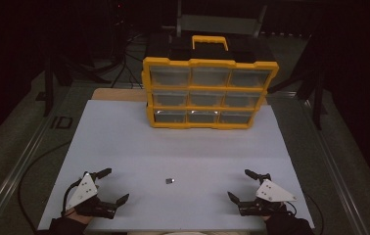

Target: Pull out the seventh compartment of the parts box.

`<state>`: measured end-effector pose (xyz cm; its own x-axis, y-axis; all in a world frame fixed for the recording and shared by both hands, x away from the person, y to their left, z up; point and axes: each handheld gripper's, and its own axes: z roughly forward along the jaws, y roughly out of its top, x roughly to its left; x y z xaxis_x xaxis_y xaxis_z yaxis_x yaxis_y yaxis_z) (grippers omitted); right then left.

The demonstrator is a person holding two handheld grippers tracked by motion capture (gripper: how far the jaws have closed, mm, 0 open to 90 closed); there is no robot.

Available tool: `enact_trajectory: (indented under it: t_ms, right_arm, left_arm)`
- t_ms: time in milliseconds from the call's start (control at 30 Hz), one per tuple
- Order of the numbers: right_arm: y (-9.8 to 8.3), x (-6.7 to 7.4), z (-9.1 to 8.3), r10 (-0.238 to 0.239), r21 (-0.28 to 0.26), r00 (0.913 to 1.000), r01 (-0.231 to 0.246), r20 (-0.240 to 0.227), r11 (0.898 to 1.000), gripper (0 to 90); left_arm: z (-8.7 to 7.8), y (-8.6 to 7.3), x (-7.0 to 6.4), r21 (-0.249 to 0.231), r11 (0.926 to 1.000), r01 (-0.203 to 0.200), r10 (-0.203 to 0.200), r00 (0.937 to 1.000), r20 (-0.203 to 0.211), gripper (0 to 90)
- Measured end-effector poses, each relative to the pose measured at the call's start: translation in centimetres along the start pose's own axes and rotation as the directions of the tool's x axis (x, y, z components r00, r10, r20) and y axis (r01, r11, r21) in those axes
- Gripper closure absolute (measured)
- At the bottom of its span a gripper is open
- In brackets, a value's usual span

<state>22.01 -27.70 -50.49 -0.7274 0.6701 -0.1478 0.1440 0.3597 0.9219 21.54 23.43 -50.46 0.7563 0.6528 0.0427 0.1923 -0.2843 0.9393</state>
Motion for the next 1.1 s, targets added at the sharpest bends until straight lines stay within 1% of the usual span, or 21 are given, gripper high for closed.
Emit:
enact_trajectory:
  t_ms: [200,333,500,667,833,967,1000,1033,1067,1100]
  right_arm:
    - [0.09,0.11,-0.14,-0.009,0.003,0.9999,0.009,0.007,1.000,7.8]
    - [0.11,0.11,-0.14,-0.007,0.007,1.0000,0.007,0.002,1.000,7.8]
    - [0.16,0.19,-0.25,-0.015,-0.001,0.9998,0.015,0.012,1.000,7.8]
    - [0.18,0.13,-0.36,-0.007,-0.010,0.9998,0.007,0.018,1.000,7.8]
    - [0.28,0.20,-0.40,-0.014,-0.016,0.9996,0.015,0.025,1.000,7.8]
    - [0.30,0.17,-0.44,-0.012,-0.020,0.9994,0.012,0.032,1.000,7.8]
    - [0.31,0.18,-0.46,-0.012,-0.020,0.9994,0.013,0.034,1.000,7.8]
    - [0.32,0.16,-0.49,-0.015,-0.022,0.9993,0.016,0.035,1.000,7.8]
    - [0.33,0.15,-0.51,-0.015,-0.025,0.9992,0.015,0.036,1.000,7.8]
    - [0.35,0.15,-0.51,-0.014,-0.025,0.9991,0.015,0.040,1.000,7.8]
  left_arm:
    - [0.00,0.01,0.06,-0.004,1.0000,0.000,0.000,1.0000,0.000,0.0]
    - [-0.04,0.01,0.01,-0.003,1.0000,-0.004,0.004,1.0000,0.002,0.0]
    - [0.05,-0.03,-0.01,-0.001,1.0000,-0.002,0.002,1.0000,0.007,0.0]
    - [0.06,-0.03,0.00,-0.001,1.0000,-0.002,0.002,1.0000,0.007,0.0]
    - [0.14,-0.03,0.06,0.002,1.0000,-0.005,0.005,0.9999,0.009,0.0]
    - [0.26,0.02,0.17,0.005,1.0000,-0.004,0.004,1.0000,0.008,0.0]
    - [0.23,0.19,0.23,0.003,1.0000,-0.009,0.009,1.0000,-0.004,0.0]
    - [0.23,0.19,0.23,0.003,1.0000,-0.009,0.009,1.0000,-0.004,0.0]
    - [0.19,0.38,0.24,-0.012,0.9999,0.007,-0.007,1.0000,0.003,0.0]
    - [0.23,0.48,0.20,-0.006,1.0000,0.006,-0.006,1.0000,0.004,0.0]
